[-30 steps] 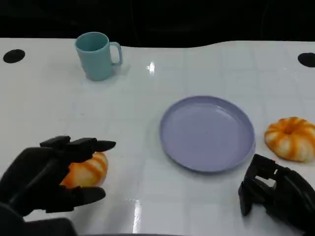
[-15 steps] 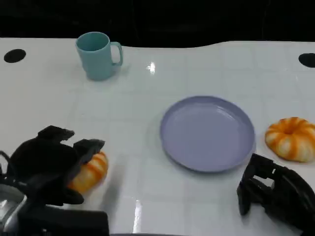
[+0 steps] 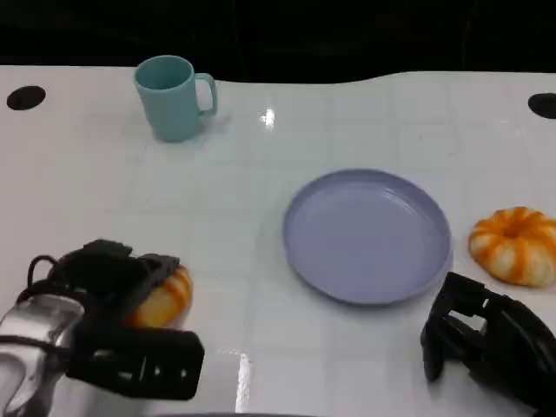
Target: Grasp the bread from the table and place it into the plate.
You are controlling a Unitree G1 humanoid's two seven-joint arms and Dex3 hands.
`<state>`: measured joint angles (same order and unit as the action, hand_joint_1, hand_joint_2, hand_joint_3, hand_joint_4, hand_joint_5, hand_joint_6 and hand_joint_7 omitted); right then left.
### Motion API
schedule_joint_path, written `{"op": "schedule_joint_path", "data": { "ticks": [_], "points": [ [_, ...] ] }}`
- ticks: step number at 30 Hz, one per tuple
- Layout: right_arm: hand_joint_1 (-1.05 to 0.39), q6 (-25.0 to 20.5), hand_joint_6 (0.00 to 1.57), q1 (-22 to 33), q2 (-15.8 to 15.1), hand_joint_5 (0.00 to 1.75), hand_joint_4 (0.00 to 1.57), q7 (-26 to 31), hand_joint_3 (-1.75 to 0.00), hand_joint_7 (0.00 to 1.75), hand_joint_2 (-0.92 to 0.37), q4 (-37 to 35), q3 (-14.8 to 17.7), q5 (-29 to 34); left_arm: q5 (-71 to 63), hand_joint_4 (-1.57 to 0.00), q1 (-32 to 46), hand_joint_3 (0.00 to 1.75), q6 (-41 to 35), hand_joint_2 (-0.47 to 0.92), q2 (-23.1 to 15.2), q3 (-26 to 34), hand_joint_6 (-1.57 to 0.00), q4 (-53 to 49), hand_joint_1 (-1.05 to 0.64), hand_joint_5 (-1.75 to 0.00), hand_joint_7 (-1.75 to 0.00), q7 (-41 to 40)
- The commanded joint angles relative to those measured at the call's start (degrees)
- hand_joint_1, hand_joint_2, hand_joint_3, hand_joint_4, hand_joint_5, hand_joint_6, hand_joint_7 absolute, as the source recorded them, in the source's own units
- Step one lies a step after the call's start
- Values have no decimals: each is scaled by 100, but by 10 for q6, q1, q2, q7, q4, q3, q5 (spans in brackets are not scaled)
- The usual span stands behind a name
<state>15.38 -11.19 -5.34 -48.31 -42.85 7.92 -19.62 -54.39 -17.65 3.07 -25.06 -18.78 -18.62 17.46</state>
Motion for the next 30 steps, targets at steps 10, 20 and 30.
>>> {"op": "schedule_joint_path", "data": {
  "ticks": [10, 20, 30],
  "points": [
    [-59, -12, 62, 5, -8, 174, 73, -4, -24, 159, -92, 3, 4, -4, 85, -56, -43, 64, 42, 69, 0, -16, -68, -128, -16, -62, -6, -114],
    [-61, -20, 63, 3, -10, 175, 73, -1, -23, 158, -92, 5, 4, 0, 140, -79, -44, 146, 138, 57, 6, -5, -66, -188, -20, -174, -173, -275],
    [-62, -11, 64, 6, -10, 175, 74, 4, -24, 157, -92, 3, 2, 6, 166, -73, -70, 136, 132, 54, 4, 6, -62, -119, -20, -175, -175, -249]
  ]
}}
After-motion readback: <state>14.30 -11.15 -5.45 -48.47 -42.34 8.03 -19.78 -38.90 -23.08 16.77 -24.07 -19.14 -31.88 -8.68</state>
